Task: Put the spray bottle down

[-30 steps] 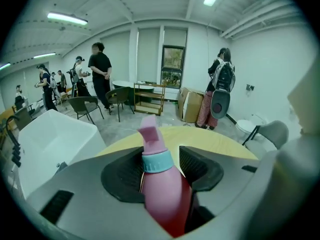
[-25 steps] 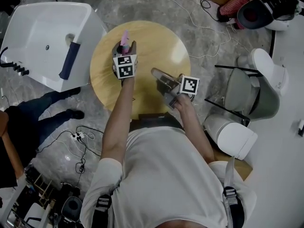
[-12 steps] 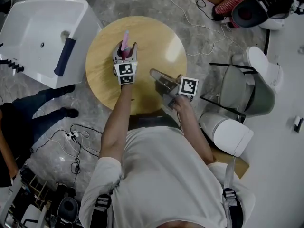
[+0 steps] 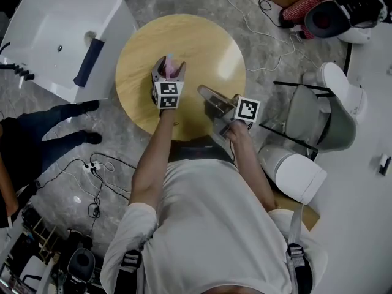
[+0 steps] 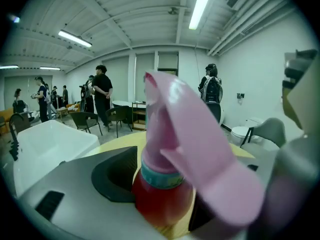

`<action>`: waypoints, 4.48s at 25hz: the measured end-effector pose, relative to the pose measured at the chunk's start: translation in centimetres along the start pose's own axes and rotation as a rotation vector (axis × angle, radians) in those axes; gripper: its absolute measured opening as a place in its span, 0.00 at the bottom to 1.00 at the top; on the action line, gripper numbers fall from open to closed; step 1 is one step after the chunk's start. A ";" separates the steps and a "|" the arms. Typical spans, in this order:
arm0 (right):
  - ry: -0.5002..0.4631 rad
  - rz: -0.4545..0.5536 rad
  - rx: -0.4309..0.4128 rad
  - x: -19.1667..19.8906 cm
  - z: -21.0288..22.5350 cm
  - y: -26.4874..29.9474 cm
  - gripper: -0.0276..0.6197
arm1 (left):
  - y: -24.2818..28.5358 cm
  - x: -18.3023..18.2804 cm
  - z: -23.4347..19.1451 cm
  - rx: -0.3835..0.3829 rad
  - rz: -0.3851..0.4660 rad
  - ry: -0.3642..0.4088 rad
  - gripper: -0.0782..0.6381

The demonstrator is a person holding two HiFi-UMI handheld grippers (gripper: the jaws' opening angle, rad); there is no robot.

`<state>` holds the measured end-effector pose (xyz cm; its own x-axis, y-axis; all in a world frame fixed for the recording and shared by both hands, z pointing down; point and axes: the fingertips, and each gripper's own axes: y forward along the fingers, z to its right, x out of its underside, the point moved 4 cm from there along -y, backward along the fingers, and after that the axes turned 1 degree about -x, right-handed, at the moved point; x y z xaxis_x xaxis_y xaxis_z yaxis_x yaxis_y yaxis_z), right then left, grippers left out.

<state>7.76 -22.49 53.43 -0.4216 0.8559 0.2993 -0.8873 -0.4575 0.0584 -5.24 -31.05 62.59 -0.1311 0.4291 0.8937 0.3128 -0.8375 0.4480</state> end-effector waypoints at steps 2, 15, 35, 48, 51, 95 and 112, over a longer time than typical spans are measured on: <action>-0.006 0.002 -0.009 0.2 -0.3 0.3 0.08 | -0.3 0.8 -0.1 0.007 -0.056 -0.036 0.52; -0.026 0.026 -0.030 1.5 -1.6 0.8 0.08 | -1.5 4.2 -0.3 0.075 -0.259 -0.231 0.63; -0.051 0.065 -0.001 4.1 -3.1 1.6 0.08 | -8.0 4.9 -1.0 0.153 -0.298 -0.181 0.63; -0.081 0.110 0.009 8.5 -5.8 -0.5 0.08 | -15.2 3.7 -0.3 0.239 -0.234 -0.169 0.63; -0.094 0.102 0.015 8.7 -6.3 -1.4 0.08 | -16.5 3.4 0.7 0.244 -0.215 -0.174 0.63; -0.137 -0.027 -0.242 20.0 -12.4 -14.6 0.08 | -35.0 6.2 13.9 0.050 -0.186 -0.108 0.19; -0.172 -0.063 -0.222 20.6 -13.6 -11.3 0.08 | -34.5 5.9 11.3 0.083 -0.174 -0.139 0.19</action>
<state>6.56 3.60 46.03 -0.3435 0.8188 0.4599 -0.9379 -0.3246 -0.1227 -6.17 4.21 52.12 -0.0602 0.6118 0.7887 0.3736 -0.7189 0.5862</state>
